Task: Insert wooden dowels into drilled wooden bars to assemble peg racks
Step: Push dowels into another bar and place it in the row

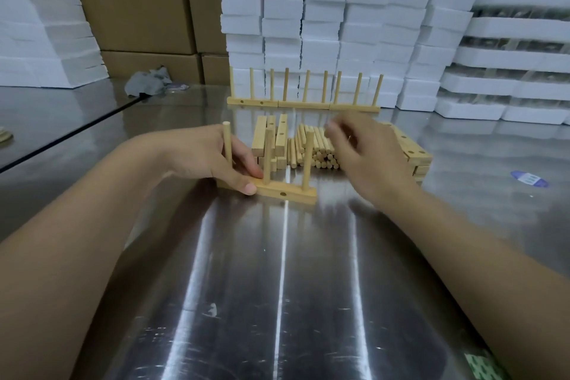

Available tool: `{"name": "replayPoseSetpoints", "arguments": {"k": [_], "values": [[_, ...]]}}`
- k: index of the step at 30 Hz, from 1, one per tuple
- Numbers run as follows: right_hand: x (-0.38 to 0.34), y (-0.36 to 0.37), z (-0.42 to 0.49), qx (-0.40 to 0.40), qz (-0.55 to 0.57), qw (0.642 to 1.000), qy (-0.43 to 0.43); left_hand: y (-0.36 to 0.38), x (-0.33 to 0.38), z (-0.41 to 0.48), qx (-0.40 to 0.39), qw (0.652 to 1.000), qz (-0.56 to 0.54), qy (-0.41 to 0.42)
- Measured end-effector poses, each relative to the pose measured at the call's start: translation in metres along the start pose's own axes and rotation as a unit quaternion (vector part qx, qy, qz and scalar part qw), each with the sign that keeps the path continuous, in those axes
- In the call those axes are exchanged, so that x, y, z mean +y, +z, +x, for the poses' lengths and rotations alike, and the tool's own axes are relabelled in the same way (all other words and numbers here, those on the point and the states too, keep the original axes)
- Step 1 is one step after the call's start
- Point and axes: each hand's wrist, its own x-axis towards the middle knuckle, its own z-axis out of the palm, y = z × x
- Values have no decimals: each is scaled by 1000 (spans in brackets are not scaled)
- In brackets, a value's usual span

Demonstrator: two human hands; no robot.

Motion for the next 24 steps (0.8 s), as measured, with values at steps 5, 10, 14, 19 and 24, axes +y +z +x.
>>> {"name": "replayPoseSetpoints", "arguments": {"k": [5,10,14,19,24], "values": [[6,17,2,-107,-155,978,-88,-7,-5,-5,-20,999,-10,-24],[0,23,8,-103,-182,968,-140,-7,-6,-4,-22,999,-12,-25],[-2,27,10,-98,-212,956,-176,-7,-4,-4,-23,999,-10,-24],[-7,25,8,-63,-196,963,-172,-4,-4,-5,-15,999,-23,-21],[-18,16,5,88,124,987,52,-5,-2,-6,-18,1000,-7,-16]]}}
